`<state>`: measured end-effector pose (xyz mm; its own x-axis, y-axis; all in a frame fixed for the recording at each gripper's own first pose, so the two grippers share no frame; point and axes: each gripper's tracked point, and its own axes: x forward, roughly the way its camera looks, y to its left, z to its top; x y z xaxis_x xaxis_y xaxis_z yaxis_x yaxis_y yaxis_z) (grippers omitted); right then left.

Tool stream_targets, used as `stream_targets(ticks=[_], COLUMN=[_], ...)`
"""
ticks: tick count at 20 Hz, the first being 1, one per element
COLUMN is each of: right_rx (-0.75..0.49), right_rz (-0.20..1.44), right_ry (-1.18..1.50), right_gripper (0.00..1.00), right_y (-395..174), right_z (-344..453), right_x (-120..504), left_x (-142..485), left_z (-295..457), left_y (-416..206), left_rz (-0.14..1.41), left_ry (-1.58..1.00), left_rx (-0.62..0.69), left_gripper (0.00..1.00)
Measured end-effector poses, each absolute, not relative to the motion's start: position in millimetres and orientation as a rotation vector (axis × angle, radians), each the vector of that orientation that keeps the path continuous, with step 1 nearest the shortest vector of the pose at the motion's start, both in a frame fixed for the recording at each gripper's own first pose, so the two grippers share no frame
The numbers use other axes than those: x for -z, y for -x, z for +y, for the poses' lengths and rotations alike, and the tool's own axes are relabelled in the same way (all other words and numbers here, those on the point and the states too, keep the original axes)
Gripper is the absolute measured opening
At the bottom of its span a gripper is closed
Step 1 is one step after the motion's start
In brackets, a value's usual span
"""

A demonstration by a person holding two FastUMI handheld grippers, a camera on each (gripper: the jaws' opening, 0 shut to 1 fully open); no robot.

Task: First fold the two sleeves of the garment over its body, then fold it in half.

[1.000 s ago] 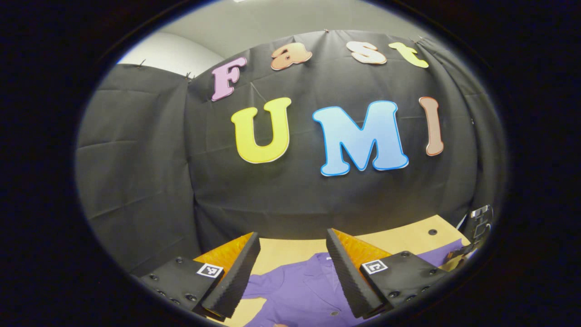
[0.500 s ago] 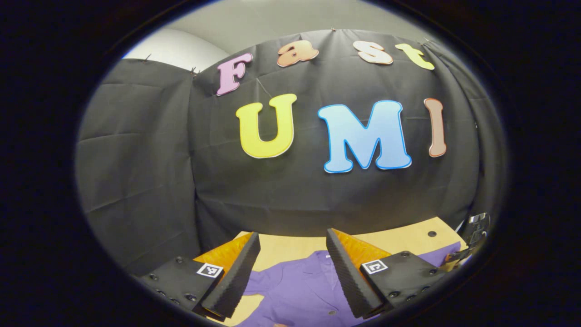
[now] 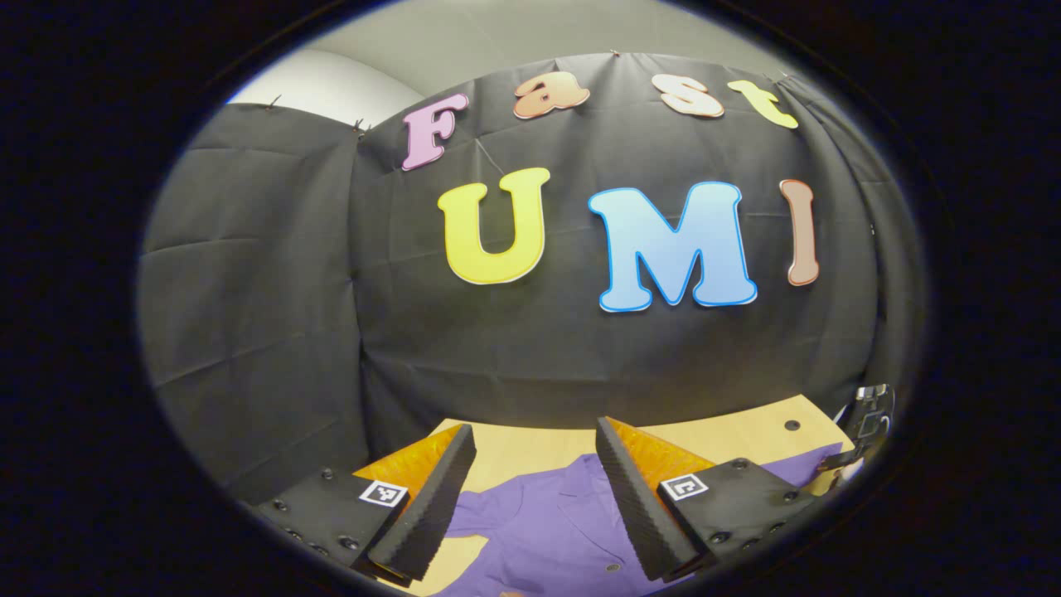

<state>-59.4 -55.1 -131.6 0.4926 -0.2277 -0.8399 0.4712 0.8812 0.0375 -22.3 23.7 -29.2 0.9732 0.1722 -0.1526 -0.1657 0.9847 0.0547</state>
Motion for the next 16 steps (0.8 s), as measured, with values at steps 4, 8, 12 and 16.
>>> stream_targets(ticks=[4,8,12,16], right_rx=[0.409,0.305,0.169,0.047], right_rz=[0.884,0.810,0.761,0.752], right_ry=[-0.343,-0.361,-0.358,-0.363], right_gripper=[0.02,0.01,0.02,0.01], right_y=[36.6,12.3,-13.2,-23.6], right_z=[-39.1,19.7,103.2,192.2], right_x=[100.9,52.7,20.9,-0.7], left_x=[31.3,34.4,35.8,38.7], left_z=[24.9,28.8,39.2,51.9], left_y=[24.7,27.8,33.6,40.2], left_rz=[0.162,0.170,0.175,0.183], left_ry=[-0.029,-0.021,-0.033,-0.030], left_rx=[-0.174,-0.183,-0.197,-0.226], left_gripper=[0.98,0.98,0.98,0.98])
